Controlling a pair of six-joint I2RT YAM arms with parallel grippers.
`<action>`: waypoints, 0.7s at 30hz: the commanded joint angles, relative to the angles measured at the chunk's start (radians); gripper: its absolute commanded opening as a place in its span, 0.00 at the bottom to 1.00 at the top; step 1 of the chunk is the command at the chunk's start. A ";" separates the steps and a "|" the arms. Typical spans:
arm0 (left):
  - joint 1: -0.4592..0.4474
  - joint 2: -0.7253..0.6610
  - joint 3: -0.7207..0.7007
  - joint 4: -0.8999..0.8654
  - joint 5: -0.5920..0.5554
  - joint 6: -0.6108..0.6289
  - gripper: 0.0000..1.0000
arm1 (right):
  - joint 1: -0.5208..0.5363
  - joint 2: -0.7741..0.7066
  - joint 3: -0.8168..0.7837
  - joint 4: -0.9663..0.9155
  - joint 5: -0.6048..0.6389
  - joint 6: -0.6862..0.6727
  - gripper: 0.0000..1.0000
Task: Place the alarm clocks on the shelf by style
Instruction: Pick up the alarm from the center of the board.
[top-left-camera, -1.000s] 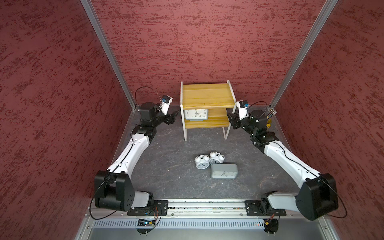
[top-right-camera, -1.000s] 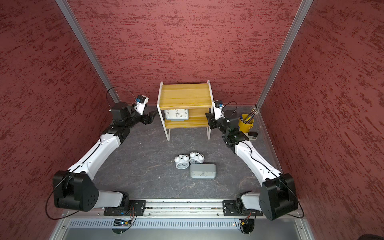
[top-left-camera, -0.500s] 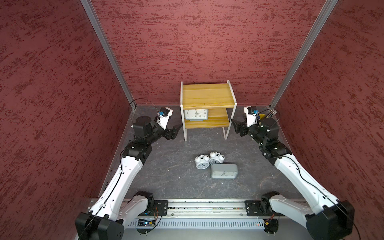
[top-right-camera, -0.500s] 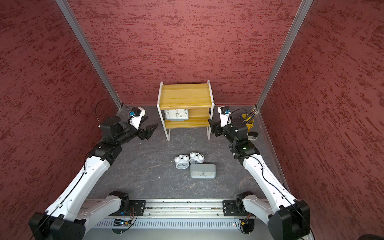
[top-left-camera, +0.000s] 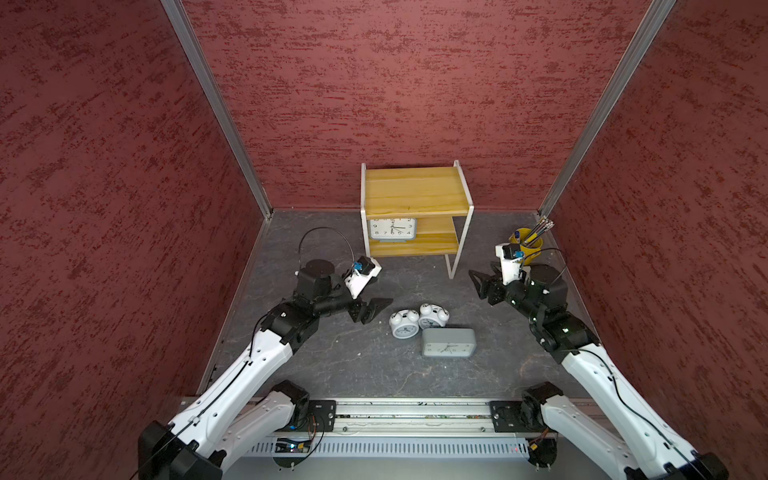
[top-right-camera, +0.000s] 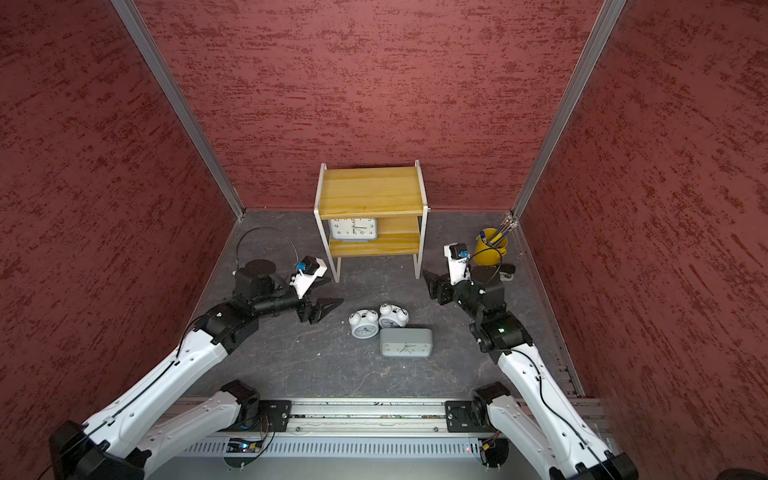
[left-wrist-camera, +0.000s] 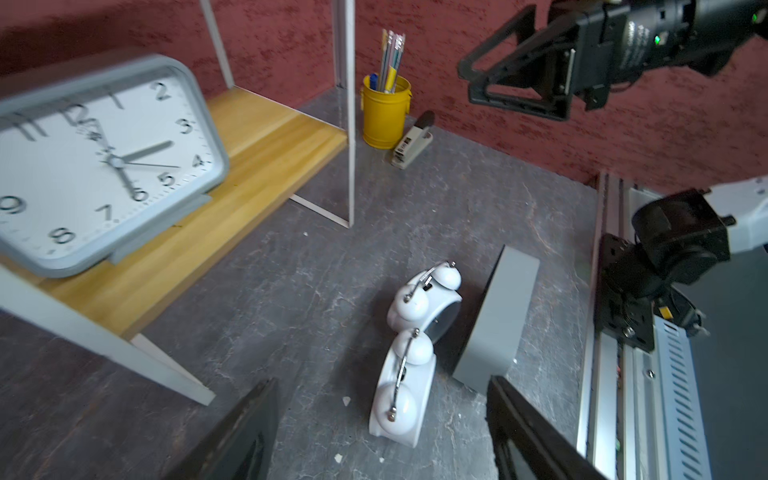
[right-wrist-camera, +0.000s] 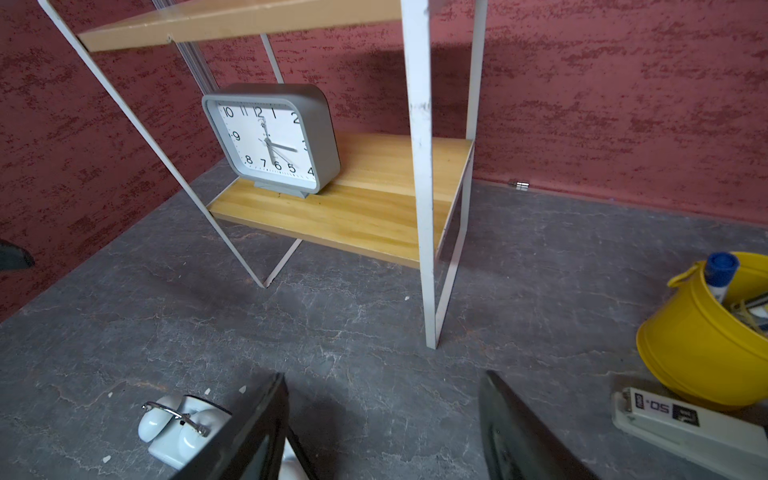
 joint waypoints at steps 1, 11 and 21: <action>-0.081 0.032 -0.027 -0.001 0.029 0.077 0.79 | 0.002 -0.014 -0.015 -0.017 -0.013 0.022 0.74; -0.291 0.262 -0.025 0.163 0.007 0.165 0.77 | 0.002 -0.004 -0.016 0.000 -0.020 0.013 0.76; -0.363 0.455 0.032 0.272 -0.006 0.193 0.74 | 0.003 -0.009 -0.035 0.009 -0.004 0.010 0.77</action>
